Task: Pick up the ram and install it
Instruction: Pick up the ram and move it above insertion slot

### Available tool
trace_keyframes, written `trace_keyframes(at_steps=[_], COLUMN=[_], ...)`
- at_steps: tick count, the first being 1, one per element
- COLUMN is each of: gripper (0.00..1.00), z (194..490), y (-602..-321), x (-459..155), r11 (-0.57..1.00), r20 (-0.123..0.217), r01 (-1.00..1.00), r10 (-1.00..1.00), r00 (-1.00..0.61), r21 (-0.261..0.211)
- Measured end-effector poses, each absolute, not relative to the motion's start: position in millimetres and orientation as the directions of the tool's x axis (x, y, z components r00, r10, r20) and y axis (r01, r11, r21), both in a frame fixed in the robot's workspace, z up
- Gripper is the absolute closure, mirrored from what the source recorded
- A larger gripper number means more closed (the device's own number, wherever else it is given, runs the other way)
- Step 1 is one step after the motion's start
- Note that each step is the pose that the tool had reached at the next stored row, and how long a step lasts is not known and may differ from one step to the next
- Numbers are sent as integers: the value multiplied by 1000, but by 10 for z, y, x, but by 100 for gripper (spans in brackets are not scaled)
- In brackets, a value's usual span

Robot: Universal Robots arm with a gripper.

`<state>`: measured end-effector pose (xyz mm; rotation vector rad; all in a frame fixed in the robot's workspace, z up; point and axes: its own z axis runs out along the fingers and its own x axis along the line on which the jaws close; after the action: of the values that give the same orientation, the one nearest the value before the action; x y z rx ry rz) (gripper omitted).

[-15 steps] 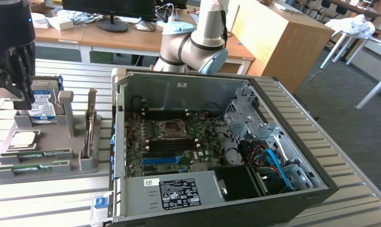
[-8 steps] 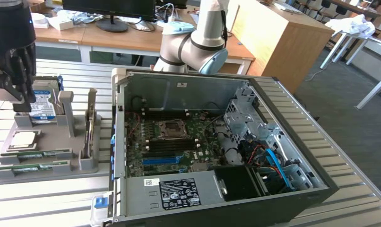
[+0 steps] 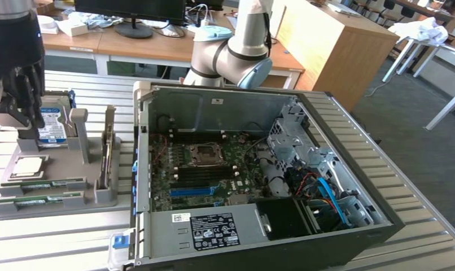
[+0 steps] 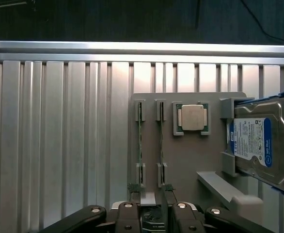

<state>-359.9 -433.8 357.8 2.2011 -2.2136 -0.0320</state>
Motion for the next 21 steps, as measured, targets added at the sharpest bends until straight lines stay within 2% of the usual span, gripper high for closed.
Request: trace_keyframes(at_steps=[21], gripper=[69], z=[3360], y=[-4338], x=[-3599], r11=[5], r20=[0], r01=[-1000], r10=[-1000], r00=[-5], r21=[28])
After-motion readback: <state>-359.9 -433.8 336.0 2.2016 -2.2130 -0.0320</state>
